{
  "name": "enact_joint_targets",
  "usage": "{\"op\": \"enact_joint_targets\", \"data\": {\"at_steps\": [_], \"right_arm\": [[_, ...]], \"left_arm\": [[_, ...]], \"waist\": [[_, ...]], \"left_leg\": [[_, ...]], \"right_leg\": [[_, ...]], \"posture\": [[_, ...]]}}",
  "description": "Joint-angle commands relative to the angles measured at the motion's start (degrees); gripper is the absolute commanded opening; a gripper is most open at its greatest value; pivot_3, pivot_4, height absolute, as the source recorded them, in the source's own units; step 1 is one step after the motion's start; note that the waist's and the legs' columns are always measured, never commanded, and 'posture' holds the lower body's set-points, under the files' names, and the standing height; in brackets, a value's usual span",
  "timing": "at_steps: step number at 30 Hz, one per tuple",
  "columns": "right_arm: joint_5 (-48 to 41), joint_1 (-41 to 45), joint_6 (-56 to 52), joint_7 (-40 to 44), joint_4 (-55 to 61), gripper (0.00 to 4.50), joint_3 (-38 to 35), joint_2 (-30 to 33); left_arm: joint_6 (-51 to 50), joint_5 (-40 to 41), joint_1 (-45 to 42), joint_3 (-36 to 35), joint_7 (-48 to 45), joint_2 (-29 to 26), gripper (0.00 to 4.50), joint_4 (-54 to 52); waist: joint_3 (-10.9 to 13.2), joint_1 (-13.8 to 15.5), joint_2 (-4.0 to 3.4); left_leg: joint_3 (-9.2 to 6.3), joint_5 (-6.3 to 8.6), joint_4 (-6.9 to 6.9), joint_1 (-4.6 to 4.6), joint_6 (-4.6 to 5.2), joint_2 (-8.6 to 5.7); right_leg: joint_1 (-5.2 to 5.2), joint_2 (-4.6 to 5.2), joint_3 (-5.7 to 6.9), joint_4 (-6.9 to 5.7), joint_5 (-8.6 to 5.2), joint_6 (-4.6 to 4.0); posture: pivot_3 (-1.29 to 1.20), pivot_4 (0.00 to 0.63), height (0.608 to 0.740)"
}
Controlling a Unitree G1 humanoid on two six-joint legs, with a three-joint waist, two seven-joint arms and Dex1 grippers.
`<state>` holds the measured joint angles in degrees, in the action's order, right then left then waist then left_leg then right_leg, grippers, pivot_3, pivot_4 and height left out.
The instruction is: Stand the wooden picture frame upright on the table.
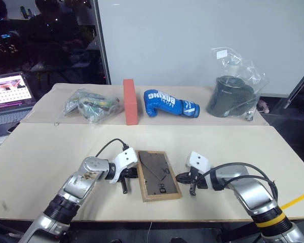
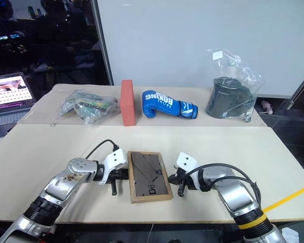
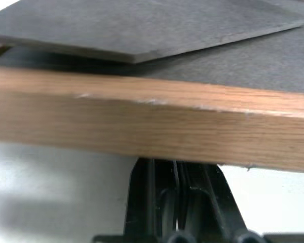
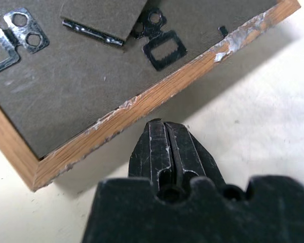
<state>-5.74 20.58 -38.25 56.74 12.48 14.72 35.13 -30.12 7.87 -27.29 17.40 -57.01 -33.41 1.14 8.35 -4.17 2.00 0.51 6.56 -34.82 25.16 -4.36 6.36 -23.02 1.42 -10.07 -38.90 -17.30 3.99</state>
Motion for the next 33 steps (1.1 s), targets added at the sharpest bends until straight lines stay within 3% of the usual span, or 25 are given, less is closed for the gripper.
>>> {"op": "enact_joint_targets", "data": {"at_steps": [1,5,9,11,14,17,18,20,24,26,27,29,33], "right_arm": [[-0.98,0.95,-1.42,-0.20,1.77,0.00,-0.02,0.87],[-1.48,1.07,-1.98,-0.12,2.12,0.00,0.12,0.96],[-1.37,1.93,-0.58,0.72,-0.34,0.00,-0.02,1.43],[-1.38,2.38,0.41,1.50,-1.46,0.00,-0.18,2.16],[-1.86,3.04,3.09,2.96,-3.50,0.00,-0.87,3.70],[-2.24,3.39,6.13,4.00,-5.69,0.00,-1.21,4.56],[-2.19,3.52,6.94,4.14,-6.58,0.00,-1.15,4.74],[-2.08,3.72,8.26,4.48,-7.97,0.00,-0.96,4.97],[-2.24,4.07,10.89,5.35,-10.28,0.00,-0.70,4.91],[-2.32,4.34,11.80,5.57,-10.96,0.00,-0.61,4.59],[-2.35,4.43,12.18,5.73,-11.18,0.00,-0.53,4.49],[-2.43,4.48,12.47,5.74,-11.38,0.00,-0.47,4.11],[-2.79,3.87,11.74,5.16,-10.39,0.00,-0.46,3.41]], "left_arm": [[-1.38,-5.26,-1.33,0.10,5.69,-0.42,0.09,10.38],[-2.25,-3.93,-1.02,-0.79,5.81,-1.43,0.09,10.06],[-4.83,-2.88,5.58,0.60,0.06,-8.71,0.09,1.89],[-8.33,1.20,7.22,-4.25,1.73,-8.56,0.09,-0.98],[-17.82,13.60,8.86,-17.65,4.11,-4.82,0.09,-7.64],[-26.12,18.82,10.85,-23.57,4.34,-6.70,0.09,-10.05],[-30.35,21.15,11.64,-24.88,3.71,-7.91,0.62,-10.72],[-36.79,24.78,12.16,-27.64,5.23,-8.02,1.19,-12.06],[-57.58,34.41,8.31,-37.92,10.00,0.02,2.71,-13.94],[-61.65,39.13,7.81,-36.29,14.41,-0.78,3.51,-11.52],[-62.38,41.20,7.34,-35.81,16.06,-0.15,3.65,-10.38],[-62.38,46.52,5.30,-36.15,19.84,2.54,4.47,-6.80],[-62.38,48.20,3.79,-32.56,27.77,5.59,4.47,-4.94]], "waist": [[-0.06,0.01,0.02],[-0.09,-0.16,0.04],[-0.11,-1.45,0.07],[-0.13,-1.83,0.04],[-0.10,-1.78,0.06],[0.12,-1.39,0.33],[0.20,-1.36,0.46],[0.24,-1.37,0.53],[0.31,-0.99,0.66],[0.36,-1.08,0.76],[0.36,-1.26,0.76],[0.36,-1.33,0.75],[0.36,-1.33,0.80]], "left_leg": [[0.00,0.00,-0.04,0.00,0.00,0.00],[-0.05,0.00,-0.04,0.00,0.00,-0.02],[-0.09,0.01,0.12,0.01,-0.01,-0.01],[-0.11,0.06,0.24,-0.06,-0.05,0.00],[-0.15,0.06,0.35,-0.08,-0.05,-0.01],[-0.19,0.06,0.33,0.08,-0.05,-0.01],[-0.23,0.06,0.31,0.12,-0.05,-0.01],[-0.26,0.07,0.28,0.14,-0.06,-0.01],[-0.30,0.07,0.17,0.17,-0.07,-0.06],[-0.36,0.08,0.12,0.20,-0.08,-0.06],[-0.39,0.08,0.12,0.20,-0.08,-0.06],[-0.44,0.08,0.17,0.19,-0.08,-0.07],[-0.49,0.08,0.16,0.21,-0.08,-0.10]], "right_leg": [[0.00,0.00,0.00,0.00,0.00,0.00],[0.00,0.00,-0.01,-0.01,0.01,0.00],[-0.07,-0.04,0.00,-0.06,0.02,0.02],[-0.05,-0.05,0.00,-0.06,0.10,0.20],[-0.09,-0.08,0.00,-0.06,0.03,0.19],[-0.19,-0.07,0.08,-0.07,0.01,0.22],[-0.20,-0.06,0.14,-0.06,0.01,0.22],[-0.20,-0.05,0.17,-0.05,0.00,0.21],[-0.14,0.04,0.31,0.00,-0.14,0.04],[-0.12,0.03,0.34,0.00,-0.14,0.02],[-0.12,0.02,0.34,0.00,-0.13,0.03],[-0.11,0.02,0.35,-0.04,0.00,0.25],[-0.07,0.04,0.40,-0.02,0.01,0.25]], "posture": [[0.00,0.150,0.706],[0.00,0.150,0.706],[0.00,0.150,0.706],[0.00,0.150,0.706],[0.00,0.150,0.706],[0.00,0.150,0.706],[0.00,0.150,0.706],[0.00,0.150,0.706],[0.00,0.150,0.706],[0.00,0.150,0.706],[0.00,0.150,0.706],[0.00,0.150,0.706],[0.00,0.150,0.706]]}}
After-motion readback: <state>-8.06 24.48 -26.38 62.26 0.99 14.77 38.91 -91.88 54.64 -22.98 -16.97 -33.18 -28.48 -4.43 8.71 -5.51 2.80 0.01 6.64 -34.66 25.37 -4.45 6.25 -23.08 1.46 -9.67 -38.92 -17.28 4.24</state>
